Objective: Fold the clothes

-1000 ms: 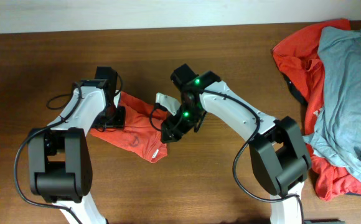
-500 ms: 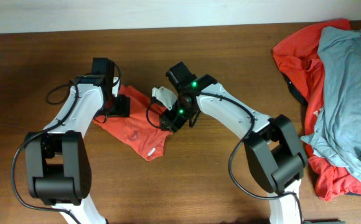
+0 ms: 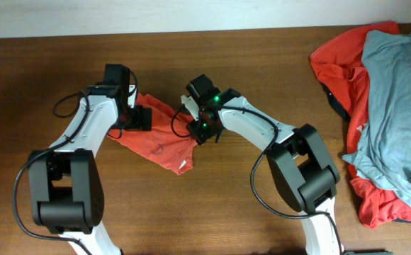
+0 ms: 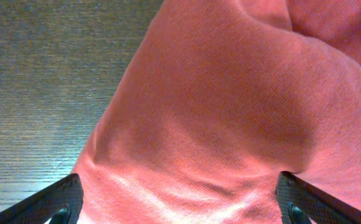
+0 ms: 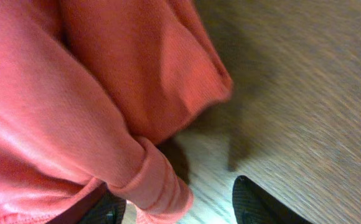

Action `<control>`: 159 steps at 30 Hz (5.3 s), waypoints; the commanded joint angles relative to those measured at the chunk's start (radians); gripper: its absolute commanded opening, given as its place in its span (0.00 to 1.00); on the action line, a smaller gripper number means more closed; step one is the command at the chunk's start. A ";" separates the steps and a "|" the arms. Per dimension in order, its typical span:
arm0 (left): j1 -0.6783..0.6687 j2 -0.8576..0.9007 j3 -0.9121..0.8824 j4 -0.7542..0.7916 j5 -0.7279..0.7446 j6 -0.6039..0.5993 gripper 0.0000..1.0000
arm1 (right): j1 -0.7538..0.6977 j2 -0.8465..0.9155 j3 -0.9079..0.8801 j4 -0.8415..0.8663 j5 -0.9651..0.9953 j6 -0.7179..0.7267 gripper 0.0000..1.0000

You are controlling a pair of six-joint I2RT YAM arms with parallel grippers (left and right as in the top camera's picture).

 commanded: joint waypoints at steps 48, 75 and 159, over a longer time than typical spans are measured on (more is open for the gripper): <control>0.006 -0.187 -0.459 0.418 0.190 -0.912 0.02 | -0.303 -0.145 0.290 -0.388 0.096 0.031 0.72; 0.519 -0.232 -0.269 0.344 0.134 -0.221 0.99 | -0.303 -0.145 0.290 -0.418 0.096 0.031 0.72; 0.519 0.254 0.003 0.893 0.083 -0.020 0.97 | -0.301 -0.145 0.290 -0.506 0.096 0.035 0.72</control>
